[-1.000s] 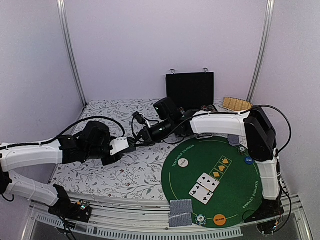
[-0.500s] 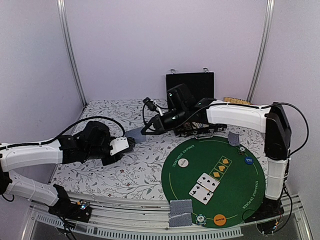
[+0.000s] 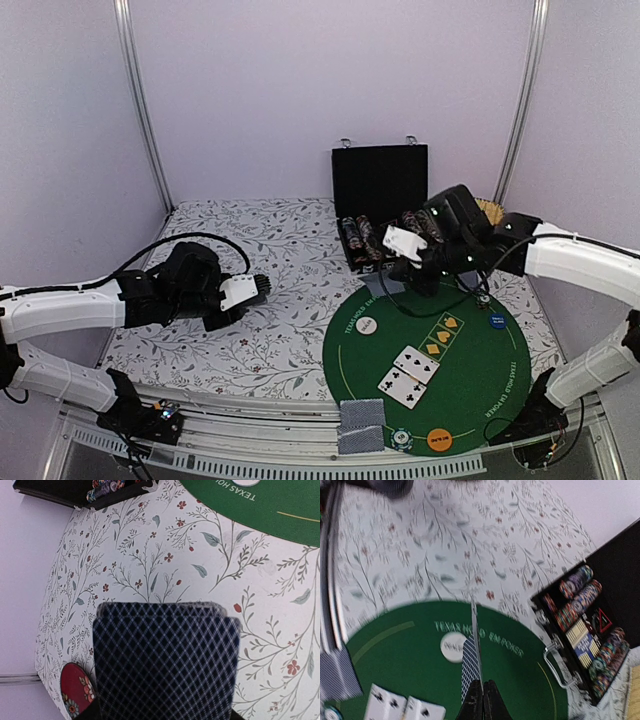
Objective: Distribute texas hold em gaming equipment
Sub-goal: Flop the poker card in the community card area.
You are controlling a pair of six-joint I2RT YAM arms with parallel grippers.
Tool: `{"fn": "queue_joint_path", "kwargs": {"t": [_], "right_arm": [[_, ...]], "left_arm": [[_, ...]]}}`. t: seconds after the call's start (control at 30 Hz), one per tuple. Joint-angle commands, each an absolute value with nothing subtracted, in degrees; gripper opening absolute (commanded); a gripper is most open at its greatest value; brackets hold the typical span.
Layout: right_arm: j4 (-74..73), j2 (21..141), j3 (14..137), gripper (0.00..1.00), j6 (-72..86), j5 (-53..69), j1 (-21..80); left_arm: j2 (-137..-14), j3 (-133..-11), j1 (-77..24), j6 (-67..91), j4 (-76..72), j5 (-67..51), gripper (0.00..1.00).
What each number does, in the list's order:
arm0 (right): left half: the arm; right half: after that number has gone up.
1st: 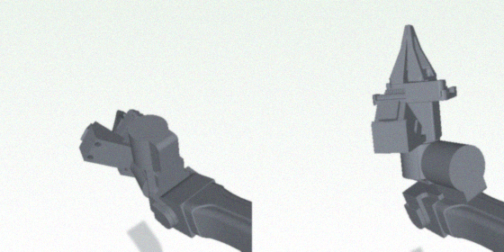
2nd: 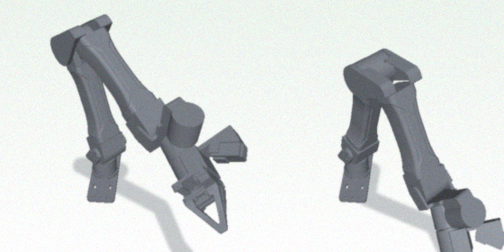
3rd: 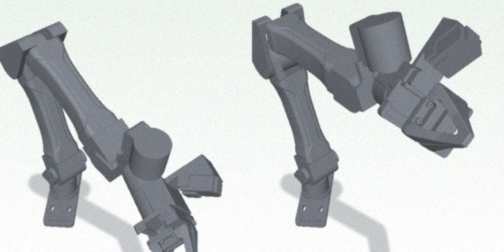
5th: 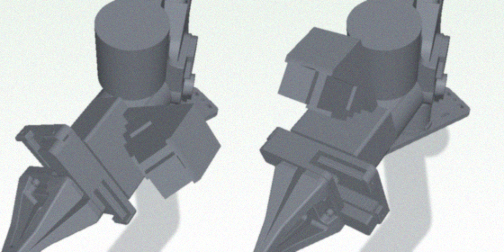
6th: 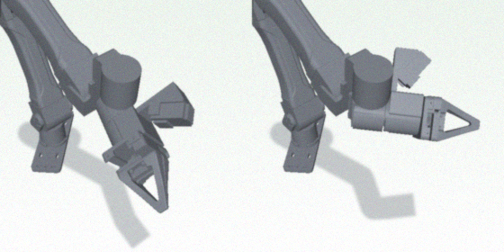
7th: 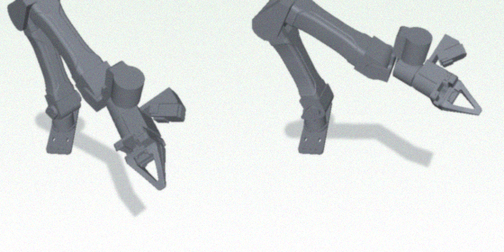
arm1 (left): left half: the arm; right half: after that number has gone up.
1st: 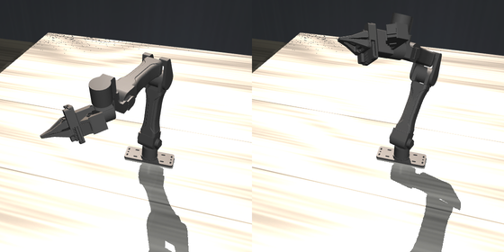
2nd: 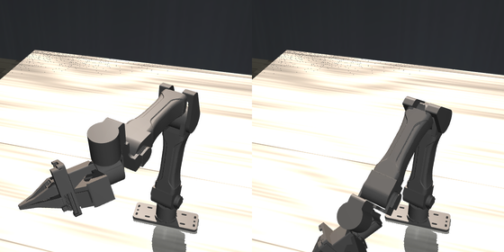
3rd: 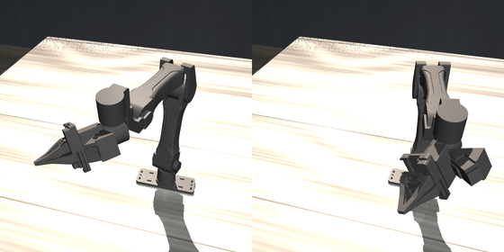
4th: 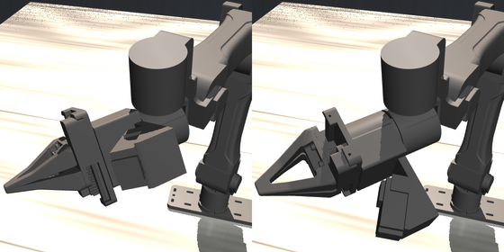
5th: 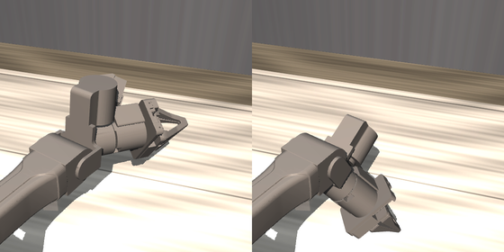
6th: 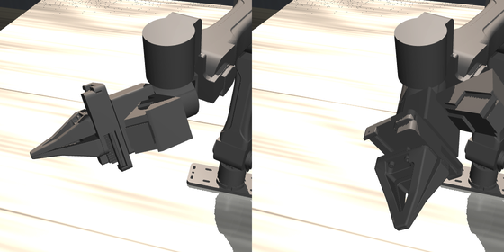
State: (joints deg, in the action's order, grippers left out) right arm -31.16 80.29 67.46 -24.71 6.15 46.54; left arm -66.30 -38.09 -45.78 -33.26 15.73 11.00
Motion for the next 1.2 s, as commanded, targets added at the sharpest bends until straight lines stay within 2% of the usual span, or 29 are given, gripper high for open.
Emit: {"fn": "queue_joint_path", "kwargs": {"t": [0.0, 0.13, 0.3, 0.4, 0.57, 0.87, 1.17], "right_arm": [[-30.33, 73.54, 54.97, 0.02, -48.36, -12.13, 47.10], [-19.43, 73.02, 45.32, 0.02, -59.59, -23.66, 47.16], [-13.31, 74.70, 39.80, 0.02, -65.04, -19.25, 48.17], [-15.63, 74.04, 36.54, 0.02, -67.71, -15.37, 49.38], [-27.69, 72.84, 36.03, 0.02, -66.94, -6.97, 50.03], [-35.60, 72.27, 34.42, 0.02, -65.98, -7.01, 51.16], [-36.80, 70.09, 32.80, 0.02, -69.11, -10.24, 51.64]], "left_arm": [[-65.63, -37.79, -46.33, -33.68, 15.23, 10.77, 0.46], [-65.73, -37.72, -46.38, -33.57, 15.21, 10.61, 0.46], [-65.91, -37.71, -46.33, -33.61, 15.25, 10.59, 0.46], [-65.92, -37.75, -46.38, -33.57, 15.28, 10.55, 0.46], [-66.00, -37.77, -46.33, -33.57, 15.21, 10.39, 0.46], [-66.01, -37.72, -46.38, -33.55, 15.28, 10.54, 0.46], [-66.01, -37.63, -46.35, -33.49, 15.29, 10.43, 0.47]]}}
